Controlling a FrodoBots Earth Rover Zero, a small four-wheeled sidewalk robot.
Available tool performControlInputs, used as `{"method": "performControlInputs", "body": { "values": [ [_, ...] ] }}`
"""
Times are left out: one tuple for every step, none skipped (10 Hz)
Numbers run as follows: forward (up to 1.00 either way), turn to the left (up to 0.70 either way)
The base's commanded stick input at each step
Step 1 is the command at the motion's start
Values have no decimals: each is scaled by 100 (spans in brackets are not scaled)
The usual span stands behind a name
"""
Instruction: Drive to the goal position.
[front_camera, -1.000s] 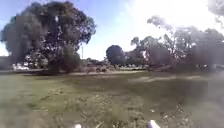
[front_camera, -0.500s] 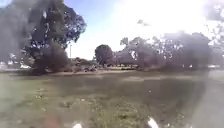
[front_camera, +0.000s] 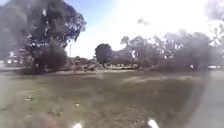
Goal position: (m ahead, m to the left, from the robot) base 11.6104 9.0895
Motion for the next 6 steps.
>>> {"method": "performControlInputs", "body": {
  "values": [
    [70, 0],
    [70, 0],
    [70, 0],
    [70, 0],
    [70, 0],
    [70, 0]
  ]
}}
